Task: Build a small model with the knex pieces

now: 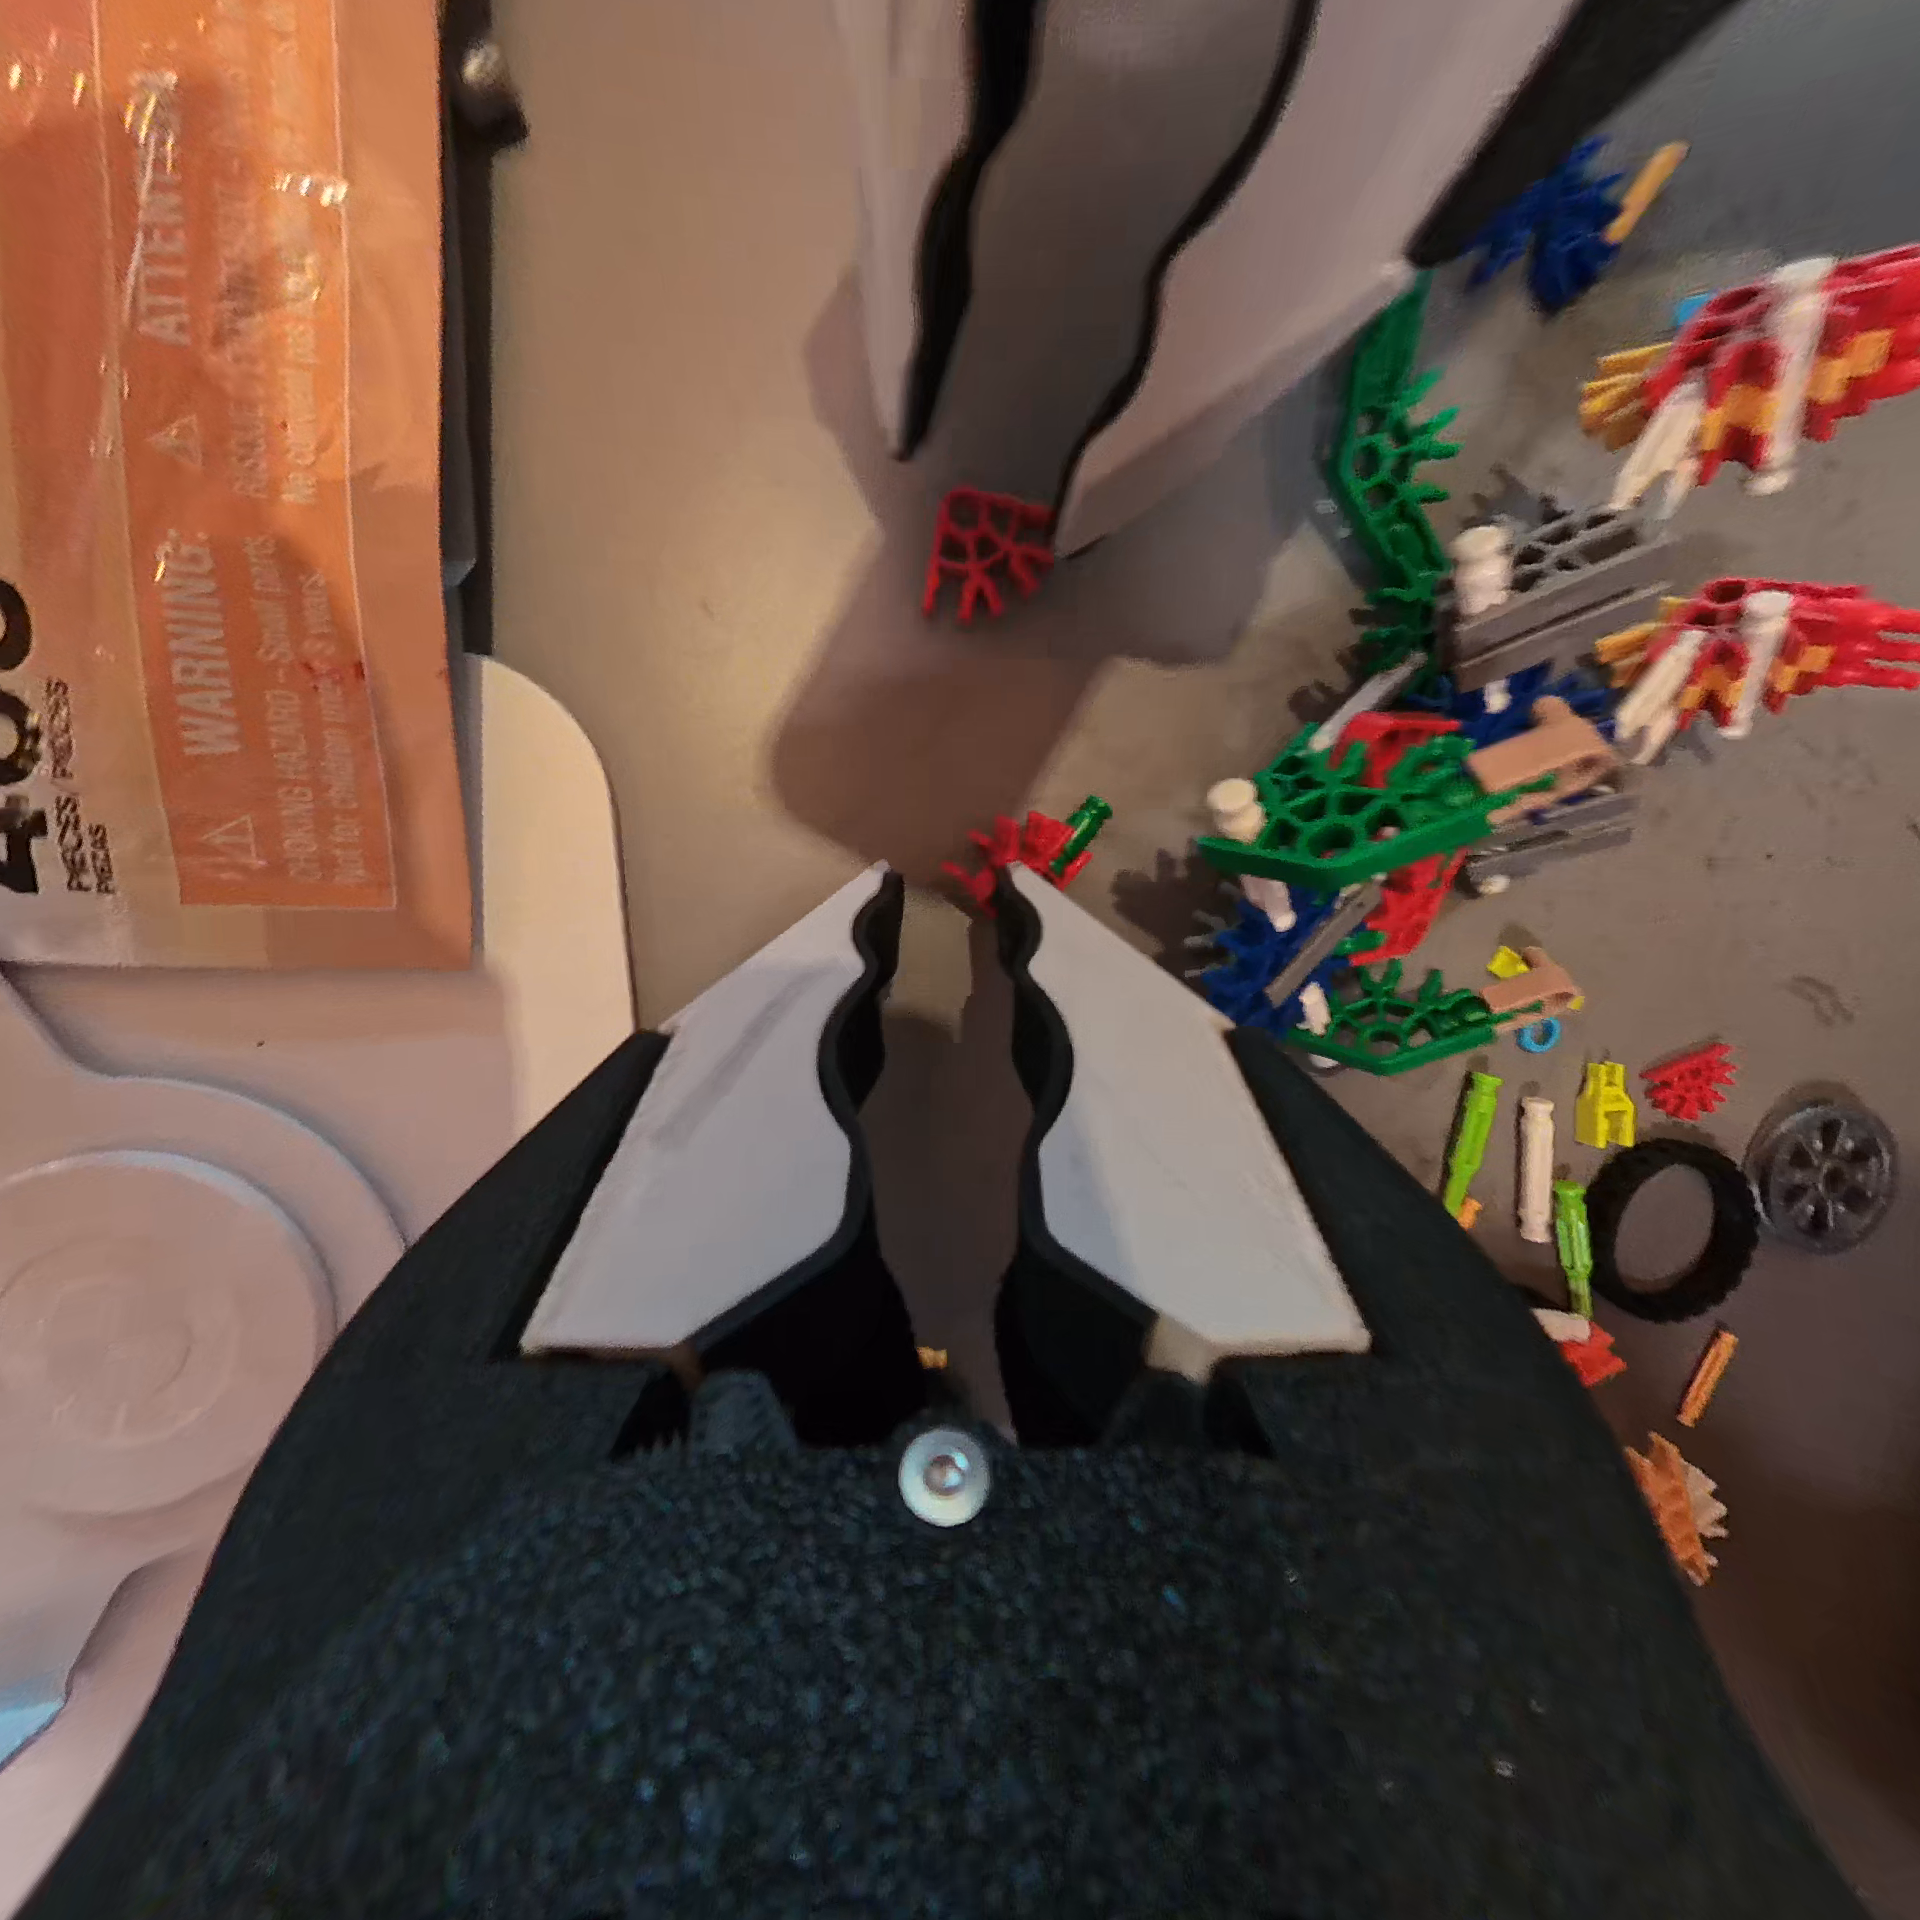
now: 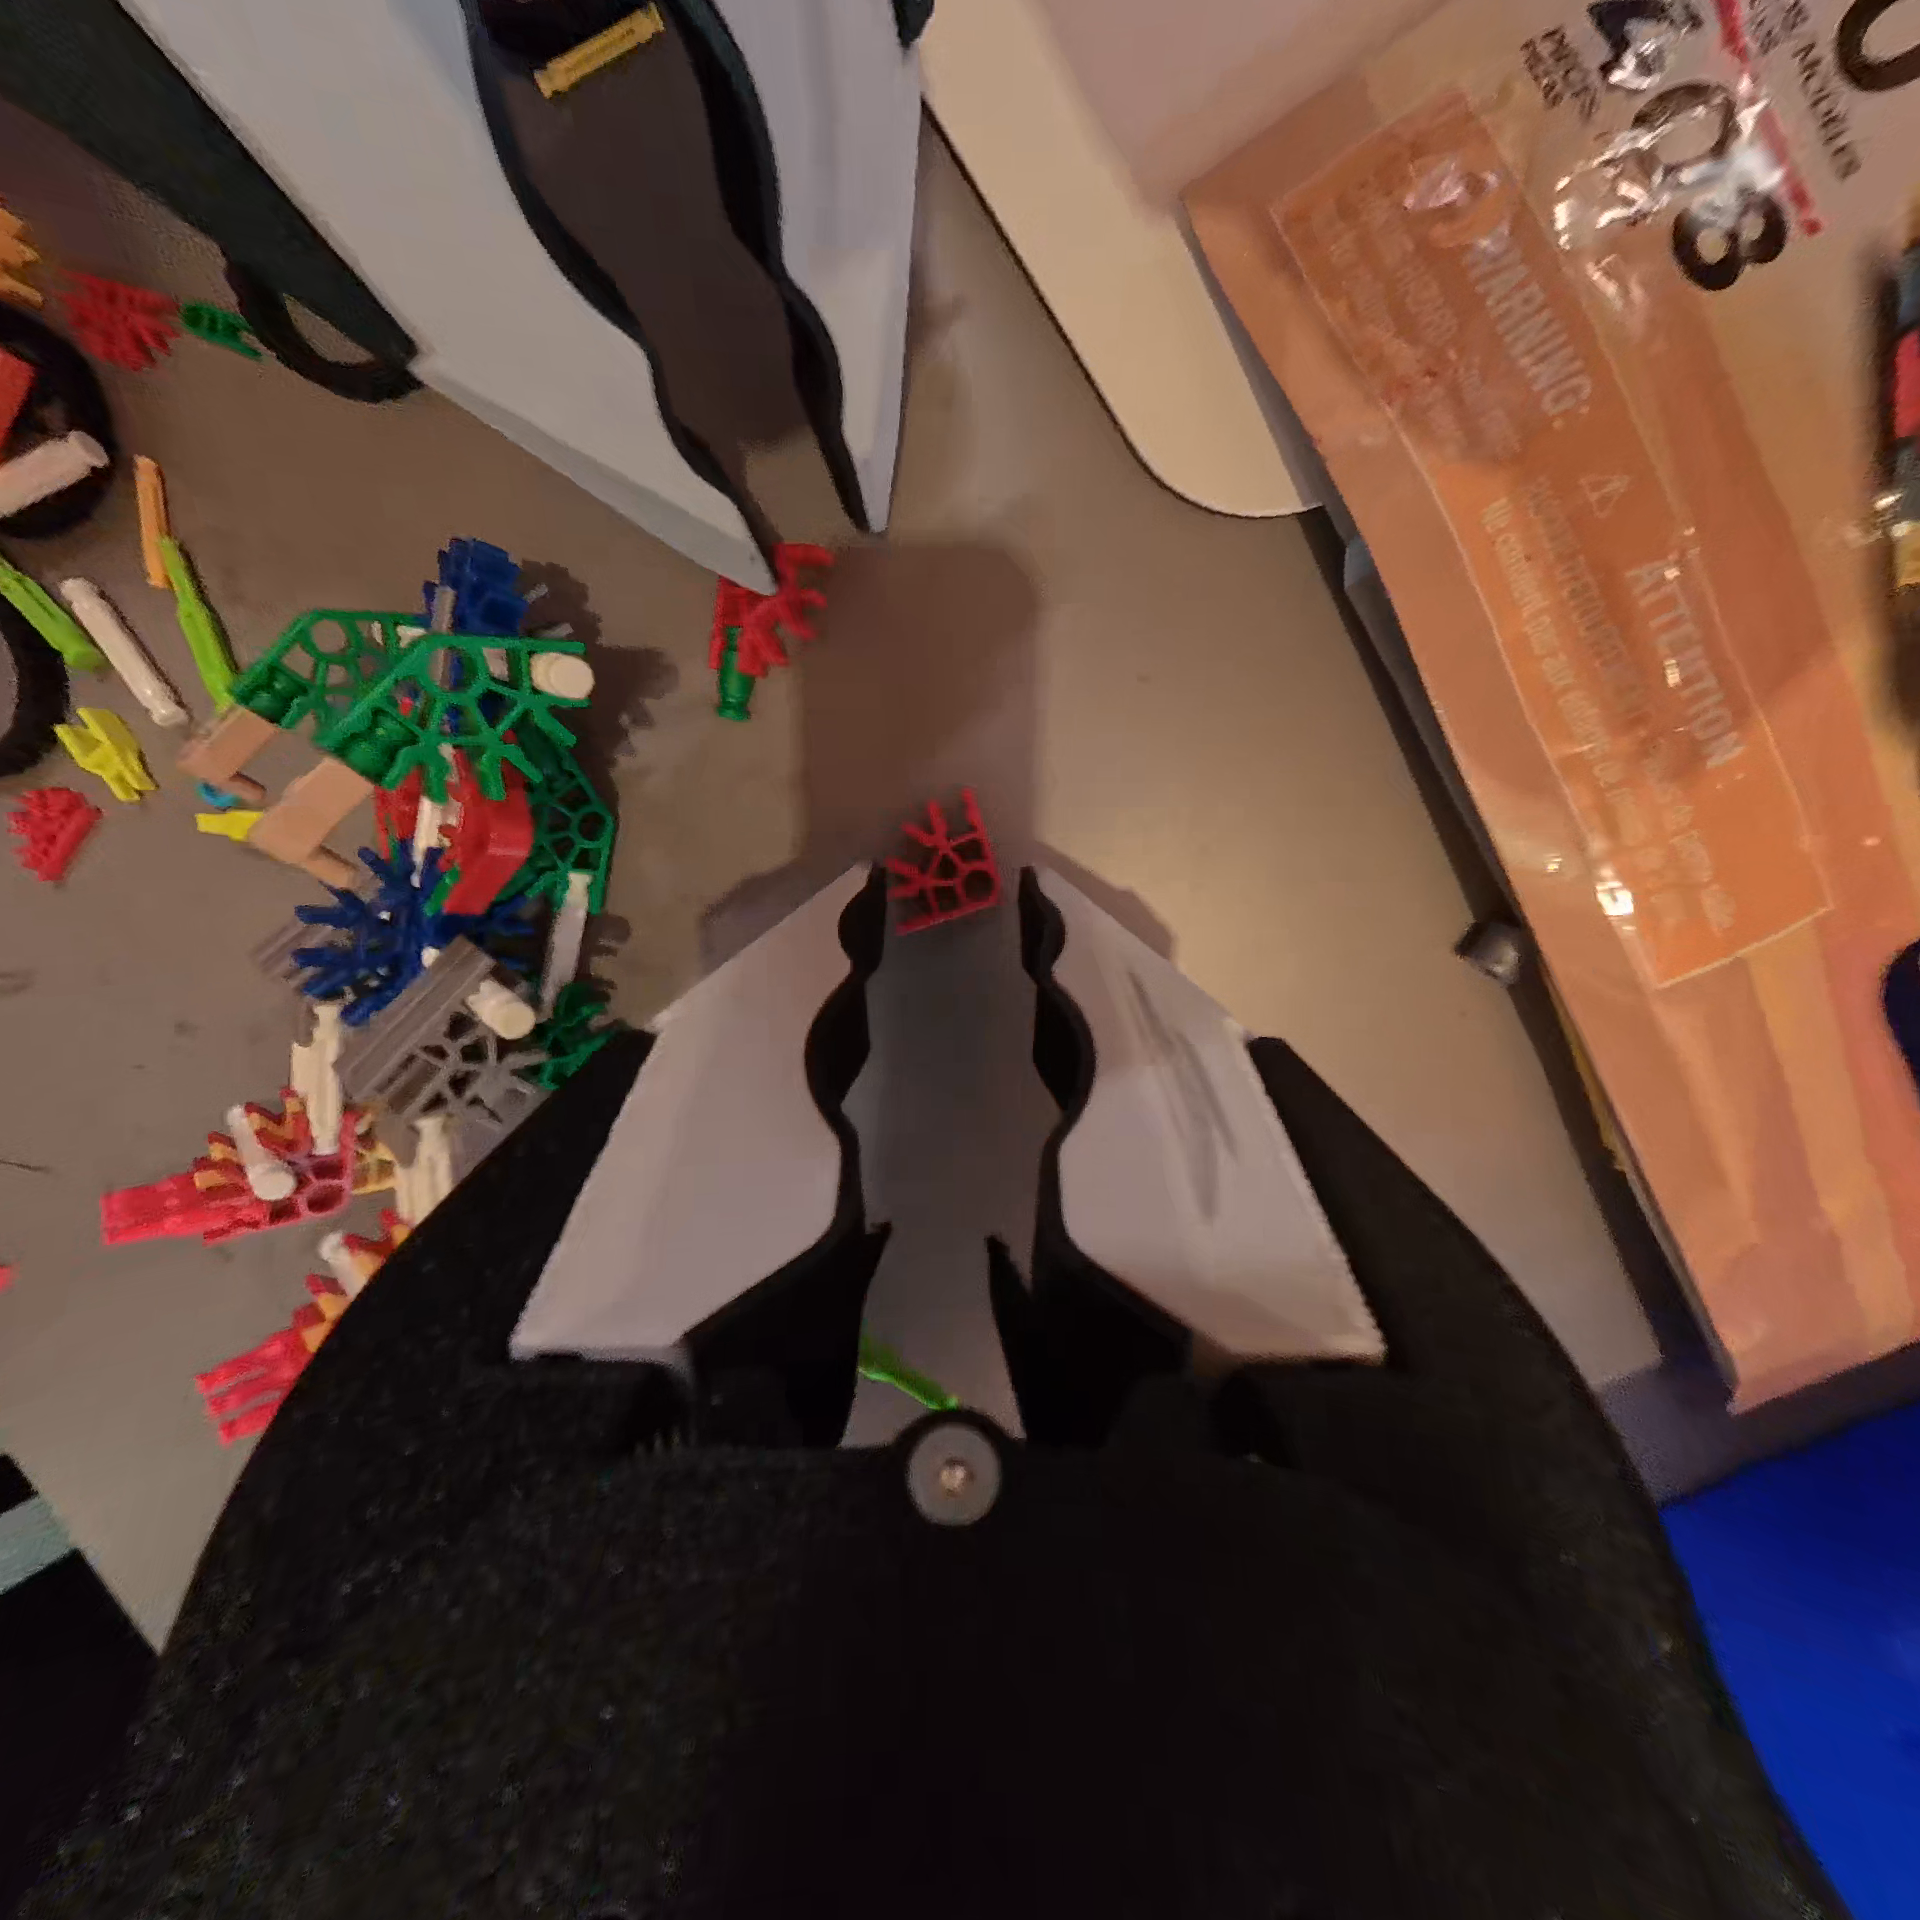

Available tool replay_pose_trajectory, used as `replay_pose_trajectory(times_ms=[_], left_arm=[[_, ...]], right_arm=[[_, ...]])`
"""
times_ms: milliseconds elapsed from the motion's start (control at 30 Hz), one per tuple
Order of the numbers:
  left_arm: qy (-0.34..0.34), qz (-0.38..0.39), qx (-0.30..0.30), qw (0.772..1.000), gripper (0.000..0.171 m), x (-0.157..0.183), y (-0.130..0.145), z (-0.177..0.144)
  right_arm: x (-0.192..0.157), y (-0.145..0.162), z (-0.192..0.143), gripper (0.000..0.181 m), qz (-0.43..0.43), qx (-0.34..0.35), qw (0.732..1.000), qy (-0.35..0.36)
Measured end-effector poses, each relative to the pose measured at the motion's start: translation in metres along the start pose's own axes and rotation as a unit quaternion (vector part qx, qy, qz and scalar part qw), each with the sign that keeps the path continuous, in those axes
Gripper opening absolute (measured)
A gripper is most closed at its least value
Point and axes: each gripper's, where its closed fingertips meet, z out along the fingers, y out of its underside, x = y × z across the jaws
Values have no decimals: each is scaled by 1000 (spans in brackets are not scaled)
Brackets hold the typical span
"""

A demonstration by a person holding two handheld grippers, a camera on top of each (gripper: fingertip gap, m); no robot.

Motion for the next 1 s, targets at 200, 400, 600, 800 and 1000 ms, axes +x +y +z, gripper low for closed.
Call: replay_pose_trajectory(times_ms=[200, 400, 600, 800, 1000], left_arm=[[25, 37, 2, 999, 22, 14, -1, 2], [35, 44, 12, 998, 24, 17, -4, 3], [26, 40, -2, 999, 20, 15, -1, 9], [20, 18, -7, 1000, 17, 10, 1, 11], [5, -6, -4, 1000, 15, -1, 3, 8]], right_arm=[[-2, 7, 4, 32, -102, -32, 994, 6], [-5, 6, 11, 24, -124, -38, 991, 15], [-6, 8, 11, 24, -84, -41, 996, 9], [4, 12, 9, 24, -31, -46, 998, 23], [-1, 15, 9, 26, -16, -43, 999, 14]])
